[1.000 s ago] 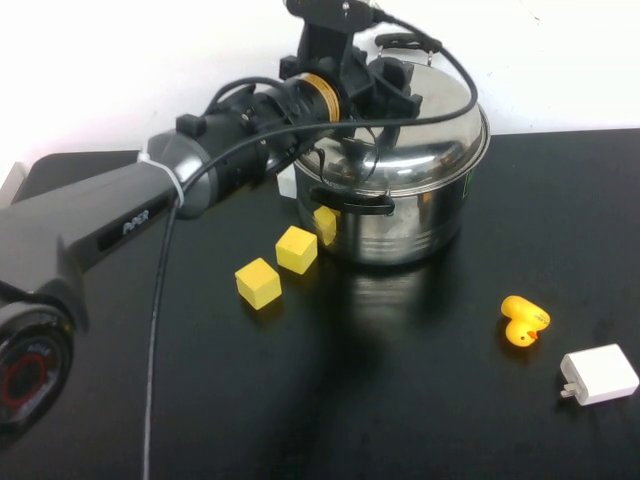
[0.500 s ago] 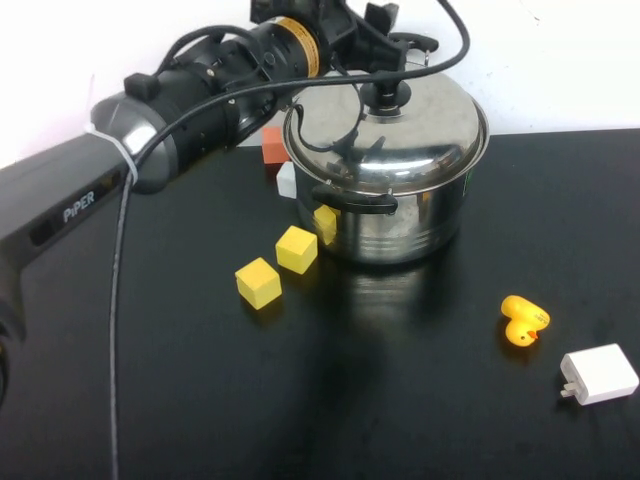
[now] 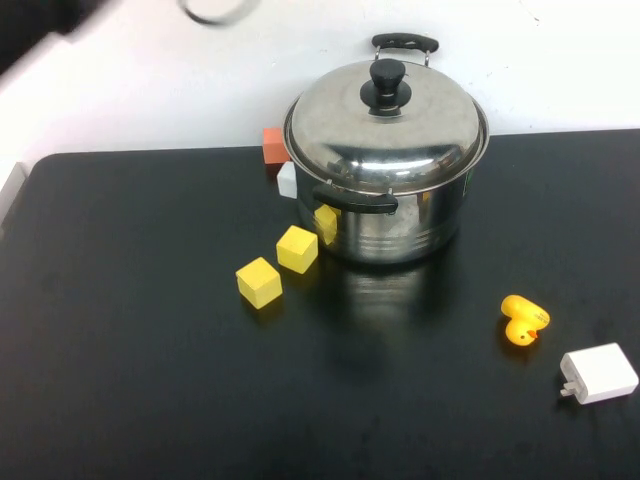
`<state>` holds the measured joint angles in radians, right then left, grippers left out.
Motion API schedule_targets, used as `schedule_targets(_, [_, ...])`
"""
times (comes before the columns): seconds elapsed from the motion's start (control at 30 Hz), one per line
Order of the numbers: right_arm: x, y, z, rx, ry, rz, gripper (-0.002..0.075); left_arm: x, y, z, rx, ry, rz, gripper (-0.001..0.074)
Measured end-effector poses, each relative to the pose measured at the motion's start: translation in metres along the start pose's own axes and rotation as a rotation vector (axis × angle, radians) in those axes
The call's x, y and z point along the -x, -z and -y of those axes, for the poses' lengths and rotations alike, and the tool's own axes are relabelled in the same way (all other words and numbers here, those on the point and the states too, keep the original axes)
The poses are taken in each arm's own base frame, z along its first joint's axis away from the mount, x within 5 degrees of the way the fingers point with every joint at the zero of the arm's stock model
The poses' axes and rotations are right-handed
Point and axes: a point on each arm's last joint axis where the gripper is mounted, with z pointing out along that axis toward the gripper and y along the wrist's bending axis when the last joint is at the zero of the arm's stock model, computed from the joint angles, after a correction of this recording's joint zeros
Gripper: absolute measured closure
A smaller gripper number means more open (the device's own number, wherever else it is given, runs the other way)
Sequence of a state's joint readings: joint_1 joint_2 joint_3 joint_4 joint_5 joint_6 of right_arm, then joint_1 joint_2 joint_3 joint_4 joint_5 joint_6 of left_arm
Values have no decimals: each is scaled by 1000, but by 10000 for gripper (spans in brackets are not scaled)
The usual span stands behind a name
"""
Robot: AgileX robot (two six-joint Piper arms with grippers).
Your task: Cover the pot
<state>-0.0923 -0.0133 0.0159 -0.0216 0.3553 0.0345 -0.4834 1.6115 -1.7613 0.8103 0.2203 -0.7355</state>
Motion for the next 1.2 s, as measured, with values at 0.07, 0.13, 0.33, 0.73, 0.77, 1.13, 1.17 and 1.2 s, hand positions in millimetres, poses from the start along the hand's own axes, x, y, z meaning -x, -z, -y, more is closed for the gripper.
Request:
schedule_targets(0.07, [0,0,0,0,0,0,728,16,20,-11,64,12,-11,730])
schedule_targets(0.13, [0,0,0,0,0,0,728,27,39,-22,138,28,-41,733])
schedule_targets(0.33, [0,0,0,0,0,0,728,42,75,-41,268,76,-114,735])
schedule_targets(0.73, [0,0,0,0,0,0,728,43,83,-45,297,91,-137,736])
schedule_targets(0.77, [0,0,0,0,0,0,728,43,83,-45,297,91,-138,736])
schedule_targets(1.13, [0,0,0,0,0,0,728,43,84,-45,295,96,-139,736])
schedule_targets(1.17, [0,0,0,0,0,0,728,44,85,-45,295,97,-137,736])
schedule_targets(1.2, [0,0,0,0,0,0,728,45,86,-45,295,98,-134,736])
